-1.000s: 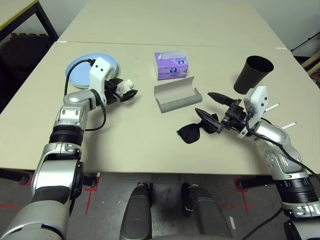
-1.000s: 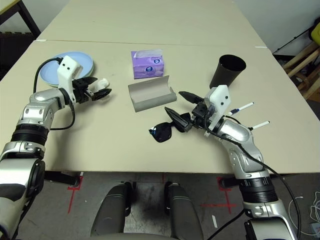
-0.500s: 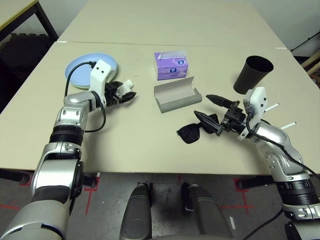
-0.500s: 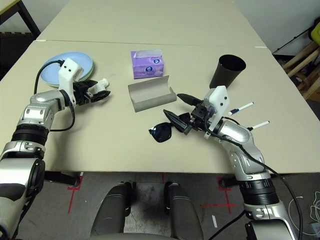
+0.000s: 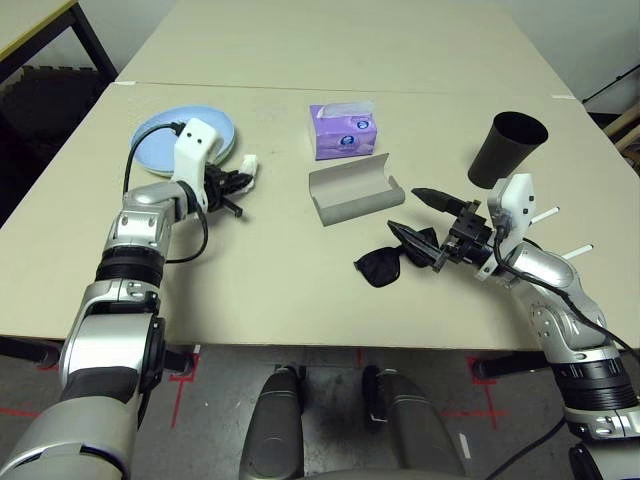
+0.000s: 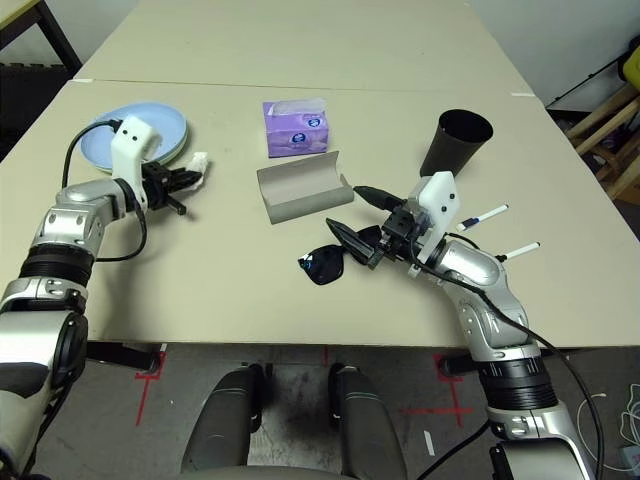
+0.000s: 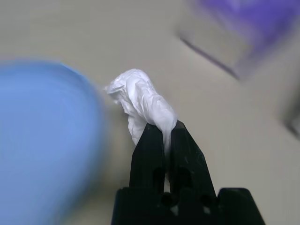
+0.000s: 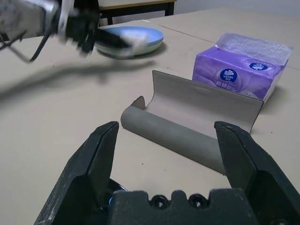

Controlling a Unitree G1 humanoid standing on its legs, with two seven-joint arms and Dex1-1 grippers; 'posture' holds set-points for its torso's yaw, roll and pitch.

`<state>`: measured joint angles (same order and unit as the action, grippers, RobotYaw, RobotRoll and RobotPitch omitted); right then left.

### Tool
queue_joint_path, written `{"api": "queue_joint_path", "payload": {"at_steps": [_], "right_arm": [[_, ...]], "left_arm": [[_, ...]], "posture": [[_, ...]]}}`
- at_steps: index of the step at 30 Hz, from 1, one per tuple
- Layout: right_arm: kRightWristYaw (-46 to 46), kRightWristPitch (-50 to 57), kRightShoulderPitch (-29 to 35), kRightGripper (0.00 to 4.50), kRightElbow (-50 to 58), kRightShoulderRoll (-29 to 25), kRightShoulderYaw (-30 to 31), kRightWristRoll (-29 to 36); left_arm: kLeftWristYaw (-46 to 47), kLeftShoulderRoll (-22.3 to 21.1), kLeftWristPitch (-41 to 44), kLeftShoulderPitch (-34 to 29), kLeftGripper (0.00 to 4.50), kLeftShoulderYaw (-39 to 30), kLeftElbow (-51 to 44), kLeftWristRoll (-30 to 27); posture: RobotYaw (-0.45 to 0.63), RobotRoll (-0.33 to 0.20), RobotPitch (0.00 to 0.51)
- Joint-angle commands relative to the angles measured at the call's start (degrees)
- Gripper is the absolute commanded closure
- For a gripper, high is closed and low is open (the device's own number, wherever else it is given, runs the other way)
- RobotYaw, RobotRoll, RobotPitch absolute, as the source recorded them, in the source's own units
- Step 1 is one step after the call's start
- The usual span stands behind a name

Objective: Organize and tidy the items on the table.

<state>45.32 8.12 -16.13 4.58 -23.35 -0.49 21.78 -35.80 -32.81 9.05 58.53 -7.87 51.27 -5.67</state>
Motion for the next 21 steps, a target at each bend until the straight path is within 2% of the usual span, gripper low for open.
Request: {"api": "queue_joint_path", "payload": {"at_steps": [1,7,19,21], "right_arm": [[0.4,-0.6,0.8,0.00,-0.2,0.0,0.0,-0.1],[0.4,-0.7,0.6,0.00,-0.2,0.1,0.1,-0.1],[0.1,-0.3,0.9,0.00,0.6,-0.2,-0.1,0.0],[0.1,-0.4,0.9,0.00,0.5,-0.2,-0.1,0.0]], "left_arm": [[8.6,-1.1,-8.1,2.7,4.46,-1.5,6.2,1.8],[15.2,-1.7,-14.3,6.2,4.46,-1.3,13.6,3.6],[16.6,-1.0,-15.7,8.3,4.46,-1.0,18.1,4.3],[16.2,-0.8,-16.0,8.4,3.91,-0.7,18.2,4.5]], "posture": [[0.12,0.000,0.160],[0.12,0.000,0.156],[0.11,0.000,0.155],[0.11,0.000,0.154]]}}
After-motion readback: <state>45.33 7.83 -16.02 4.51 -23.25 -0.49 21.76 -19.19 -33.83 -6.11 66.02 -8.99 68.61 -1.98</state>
